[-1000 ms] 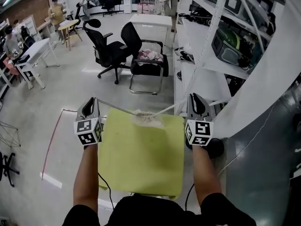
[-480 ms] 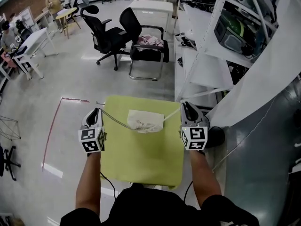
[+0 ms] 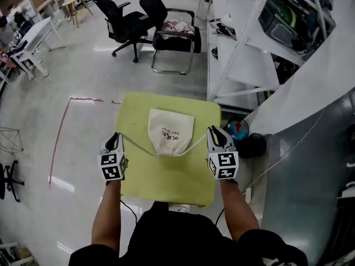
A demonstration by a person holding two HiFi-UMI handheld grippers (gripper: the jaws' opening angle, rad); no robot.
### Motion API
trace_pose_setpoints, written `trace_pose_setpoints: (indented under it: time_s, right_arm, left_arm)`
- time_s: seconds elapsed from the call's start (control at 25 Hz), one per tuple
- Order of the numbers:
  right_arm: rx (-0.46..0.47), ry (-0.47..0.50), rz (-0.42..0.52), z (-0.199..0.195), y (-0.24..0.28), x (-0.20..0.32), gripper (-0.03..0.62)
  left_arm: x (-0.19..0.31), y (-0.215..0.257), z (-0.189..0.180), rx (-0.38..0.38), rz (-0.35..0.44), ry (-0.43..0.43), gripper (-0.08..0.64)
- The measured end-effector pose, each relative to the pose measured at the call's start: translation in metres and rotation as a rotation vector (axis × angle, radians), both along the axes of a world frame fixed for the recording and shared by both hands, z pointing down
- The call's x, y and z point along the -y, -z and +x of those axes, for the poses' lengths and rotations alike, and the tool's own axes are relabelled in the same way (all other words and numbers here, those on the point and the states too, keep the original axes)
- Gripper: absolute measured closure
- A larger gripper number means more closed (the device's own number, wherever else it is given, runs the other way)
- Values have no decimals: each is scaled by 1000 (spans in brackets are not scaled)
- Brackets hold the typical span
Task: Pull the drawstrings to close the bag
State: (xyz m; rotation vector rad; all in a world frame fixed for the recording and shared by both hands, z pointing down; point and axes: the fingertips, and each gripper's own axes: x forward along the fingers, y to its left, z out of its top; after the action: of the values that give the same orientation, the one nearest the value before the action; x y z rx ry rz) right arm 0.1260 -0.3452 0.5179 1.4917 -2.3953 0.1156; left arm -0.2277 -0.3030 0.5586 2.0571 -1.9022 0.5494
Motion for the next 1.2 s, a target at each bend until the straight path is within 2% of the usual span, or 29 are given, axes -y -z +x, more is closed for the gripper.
trace_pose_setpoints:
  time_s: [0.48, 0.6, 0.64, 0.72, 0.76, 0.96, 1.2]
  right_arm:
    - [-66, -59, -334, 13, -150, -54, 552]
    - [-93, -76, -424, 18, -183, -69, 552]
    - [-96, -71, -453, 18, -192, -75, 537]
    - [-97, -53, -506, 17, -207, -87, 402]
    - [-102, -47, -522, 17, -211, -92, 383]
    - [-142, -35, -538, 20, -220, -111, 365]
    - [-152, -5, -493, 13, -209, -117, 362]
  left_arm:
    - [-47, -128, 0, 62, -258, 19, 509]
    - [-65, -158, 0, 50, -338, 24, 405]
    - [-72, -166, 1, 34, -363, 23, 372]
    - [-84, -179, 4, 4, -405, 11, 337]
    - [-91, -185, 6, -7, -427, 0, 322]
    - [-123, -204, 14, -46, -508, -39, 273]
    - [-129, -187, 19, -15, -458, -48, 275]
